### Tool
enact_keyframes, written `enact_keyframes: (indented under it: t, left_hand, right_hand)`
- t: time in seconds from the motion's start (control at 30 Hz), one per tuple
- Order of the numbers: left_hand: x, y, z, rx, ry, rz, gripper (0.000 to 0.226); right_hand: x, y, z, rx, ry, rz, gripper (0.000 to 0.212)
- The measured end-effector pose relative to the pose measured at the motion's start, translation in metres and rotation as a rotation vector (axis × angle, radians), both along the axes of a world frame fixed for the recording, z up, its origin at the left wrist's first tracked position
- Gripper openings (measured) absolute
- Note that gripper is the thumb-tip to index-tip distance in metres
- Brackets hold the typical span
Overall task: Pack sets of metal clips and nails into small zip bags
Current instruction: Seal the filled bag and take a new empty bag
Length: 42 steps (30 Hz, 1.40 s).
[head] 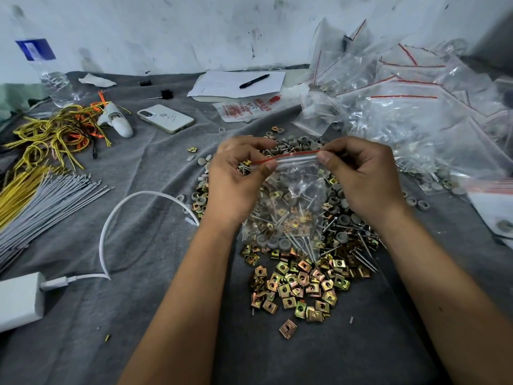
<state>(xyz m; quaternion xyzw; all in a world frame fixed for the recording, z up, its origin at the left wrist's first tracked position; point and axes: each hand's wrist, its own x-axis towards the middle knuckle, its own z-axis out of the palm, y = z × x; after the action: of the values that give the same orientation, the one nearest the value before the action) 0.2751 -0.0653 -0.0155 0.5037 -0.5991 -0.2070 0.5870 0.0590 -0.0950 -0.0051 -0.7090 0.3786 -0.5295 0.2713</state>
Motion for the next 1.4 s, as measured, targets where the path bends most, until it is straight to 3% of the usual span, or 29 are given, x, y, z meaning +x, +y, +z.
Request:
enact_keyframes:
  t: [0.13,0.47,0.6,0.73,0.83,0.93,1.03,1.13,1.33,1.4]
  left_hand:
    - [-0.006,0.004,0.001,0.068,0.000,-0.037,0.006]
    - [-0.015,0.007,0.007,0.012,-0.174,0.041,0.010]
    - [-0.021,0.011,0.008,0.067,0.042,-0.061,0.009]
    - [-0.018,0.015,0.005,0.217,0.278,-0.217,0.048]
    - [-0.024,0.014,0.004,0.212,0.238,-0.171,0.030]
    - [-0.029,0.014,0.005,0.172,0.276,-0.094,0.012]
    - [-0.028,0.018,0.009,0.254,0.309,-0.153,0.023]
    - [-0.029,0.023,0.012,0.342,0.184,-0.226,0.030]
    - [-0.044,0.006,0.032,0.210,-0.199,0.004,0.030]
    - [-0.069,-0.014,0.044,0.131,-0.210,0.004,0.031]
  right_hand:
    - [-0.002,0.001,0.001,-0.018,0.041,0.017,0.014]
    - [0.001,0.005,0.000,-0.015,0.054,-0.003,0.010]
    - [-0.003,0.005,0.002,-0.047,-0.014,-0.050,0.008]
    - [-0.011,0.004,0.005,-0.027,-0.189,-0.072,0.004]
    - [-0.016,0.002,0.005,0.008,-0.283,-0.107,0.002]
    - [-0.018,-0.004,0.001,0.032,-0.214,-0.140,0.011]
    - [-0.020,-0.006,0.000,0.045,-0.245,-0.175,0.013]
    - [-0.028,-0.009,0.001,0.081,-0.337,-0.190,0.013]
    - [-0.048,-0.019,0.010,0.159,-0.315,-0.259,0.034]
    - [-0.070,-0.031,0.026,0.193,-0.301,-0.302,0.037]
